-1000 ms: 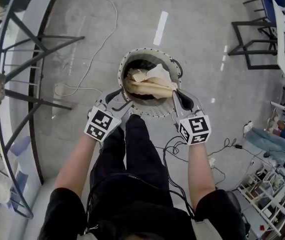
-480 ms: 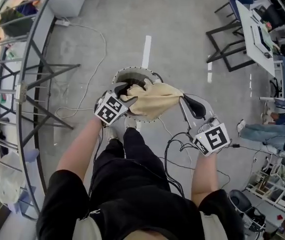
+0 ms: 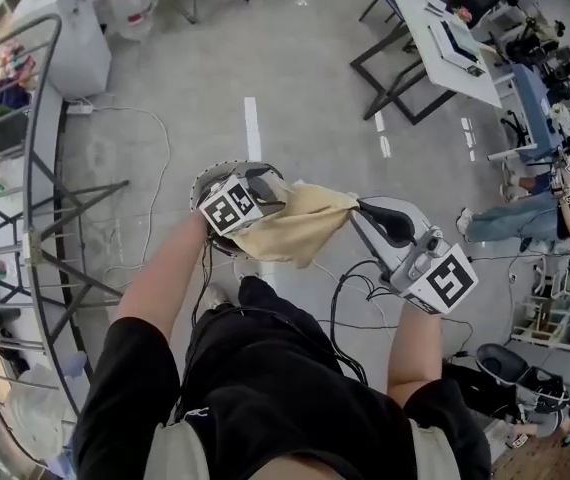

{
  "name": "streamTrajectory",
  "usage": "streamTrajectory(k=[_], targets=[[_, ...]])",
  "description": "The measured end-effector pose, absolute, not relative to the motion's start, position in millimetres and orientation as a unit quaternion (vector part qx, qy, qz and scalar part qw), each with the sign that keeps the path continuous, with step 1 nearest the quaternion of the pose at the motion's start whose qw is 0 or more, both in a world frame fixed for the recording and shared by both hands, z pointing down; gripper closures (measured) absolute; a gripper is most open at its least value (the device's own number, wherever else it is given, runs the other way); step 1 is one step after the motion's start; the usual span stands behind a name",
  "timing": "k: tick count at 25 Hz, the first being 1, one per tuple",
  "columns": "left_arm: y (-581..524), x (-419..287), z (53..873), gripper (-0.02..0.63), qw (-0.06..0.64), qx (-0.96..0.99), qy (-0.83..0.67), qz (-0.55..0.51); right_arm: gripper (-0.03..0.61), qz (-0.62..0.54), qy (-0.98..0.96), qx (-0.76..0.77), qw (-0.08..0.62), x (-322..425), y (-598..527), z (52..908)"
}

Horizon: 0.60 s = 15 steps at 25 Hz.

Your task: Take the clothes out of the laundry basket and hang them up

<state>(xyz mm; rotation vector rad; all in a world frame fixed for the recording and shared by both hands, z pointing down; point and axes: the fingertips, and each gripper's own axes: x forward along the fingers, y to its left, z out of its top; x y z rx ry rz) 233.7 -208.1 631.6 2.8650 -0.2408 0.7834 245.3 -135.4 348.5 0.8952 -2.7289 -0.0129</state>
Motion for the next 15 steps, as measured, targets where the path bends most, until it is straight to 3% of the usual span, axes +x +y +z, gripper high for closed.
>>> streamTrajectory(k=[2,3,5,15], targets=[[-198,257,628,0.263,0.064,0.962,-0.030,0.265,0.554,-0.007,-0.939,0.314,0.137,251,-129,345],[-191,267,628,0.304,0.053,0.961,-0.005,0.273,0.554,-0.007,-0.937,0.320,0.140,255,-128,344],[-182,278,627,0.602,0.030,0.956,0.030,0.290,0.554,-0.003,-0.931,0.336,0.140,265,-128,342],[-230,208,602,0.605,0.016,0.945,-0.055,0.323,0.554,0.047,-0.906,0.400,0.127,322,-168,367]])
